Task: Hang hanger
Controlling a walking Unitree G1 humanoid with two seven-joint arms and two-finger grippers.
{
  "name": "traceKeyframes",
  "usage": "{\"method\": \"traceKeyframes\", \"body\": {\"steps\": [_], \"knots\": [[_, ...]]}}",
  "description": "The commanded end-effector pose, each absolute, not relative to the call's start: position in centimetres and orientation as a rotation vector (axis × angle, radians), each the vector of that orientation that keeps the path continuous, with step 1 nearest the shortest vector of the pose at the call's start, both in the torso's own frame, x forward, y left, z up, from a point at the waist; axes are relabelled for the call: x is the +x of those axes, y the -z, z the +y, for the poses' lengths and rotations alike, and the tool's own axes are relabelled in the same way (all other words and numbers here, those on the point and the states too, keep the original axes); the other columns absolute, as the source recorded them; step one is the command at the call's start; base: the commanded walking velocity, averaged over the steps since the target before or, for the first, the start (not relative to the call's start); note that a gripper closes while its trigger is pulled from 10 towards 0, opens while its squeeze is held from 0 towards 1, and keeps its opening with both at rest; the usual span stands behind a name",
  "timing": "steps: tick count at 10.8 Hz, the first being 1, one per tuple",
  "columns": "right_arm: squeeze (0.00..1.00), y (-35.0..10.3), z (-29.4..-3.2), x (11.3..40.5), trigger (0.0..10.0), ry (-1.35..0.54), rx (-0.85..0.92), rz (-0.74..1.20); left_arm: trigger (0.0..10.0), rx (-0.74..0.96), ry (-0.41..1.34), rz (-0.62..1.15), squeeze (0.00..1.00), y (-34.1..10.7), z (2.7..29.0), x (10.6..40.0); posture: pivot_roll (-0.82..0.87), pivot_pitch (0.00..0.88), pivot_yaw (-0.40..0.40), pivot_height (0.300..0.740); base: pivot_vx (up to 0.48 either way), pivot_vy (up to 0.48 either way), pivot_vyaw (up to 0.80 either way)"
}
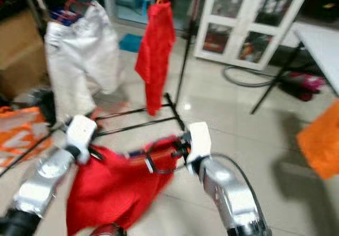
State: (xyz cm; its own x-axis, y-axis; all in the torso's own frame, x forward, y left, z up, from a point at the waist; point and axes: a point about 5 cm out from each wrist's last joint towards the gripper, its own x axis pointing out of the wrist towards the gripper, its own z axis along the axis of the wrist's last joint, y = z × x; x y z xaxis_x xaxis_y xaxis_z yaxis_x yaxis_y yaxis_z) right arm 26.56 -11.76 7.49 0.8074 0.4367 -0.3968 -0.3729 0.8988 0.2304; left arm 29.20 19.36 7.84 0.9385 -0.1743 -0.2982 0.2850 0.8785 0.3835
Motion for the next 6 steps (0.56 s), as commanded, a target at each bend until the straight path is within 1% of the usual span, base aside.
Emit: {"method": "traceKeyframes", "body": {"steps": [1,2,3,6], "knots": [[0.00,-8.8,-12.9,27.5,0.0,-0.427,0.138,0.396,10.0,0.530,0.163,0.219,0.00,-9.3,19.7,29.6,0.04,0.048,-0.083,0.740,0.000,0.000,0.00],[0.00,-9.5,-13.1,28.1,0.0,-0.454,0.258,0.381,10.0,0.649,0.119,0.218,0.00,-9.8,20.0,29.5,0.05,0.061,-0.105,0.740,0.000,0.000,0.00],[0.00,-10.1,-13.4,28.4,0.0,-0.522,0.304,0.392,10.0,0.711,0.082,0.217,0.00,-10.1,19.8,29.4,0.04,0.064,-0.120,0.740,0.000,0.000,0.00],[0.00,-10.3,-13.4,28.4,0.0,-0.543,0.316,0.396,10.0,0.725,0.069,0.219,0.00,-10.2,19.8,29.4,0.04,0.064,-0.122,0.740,0.000,0.000,0.00]]}}
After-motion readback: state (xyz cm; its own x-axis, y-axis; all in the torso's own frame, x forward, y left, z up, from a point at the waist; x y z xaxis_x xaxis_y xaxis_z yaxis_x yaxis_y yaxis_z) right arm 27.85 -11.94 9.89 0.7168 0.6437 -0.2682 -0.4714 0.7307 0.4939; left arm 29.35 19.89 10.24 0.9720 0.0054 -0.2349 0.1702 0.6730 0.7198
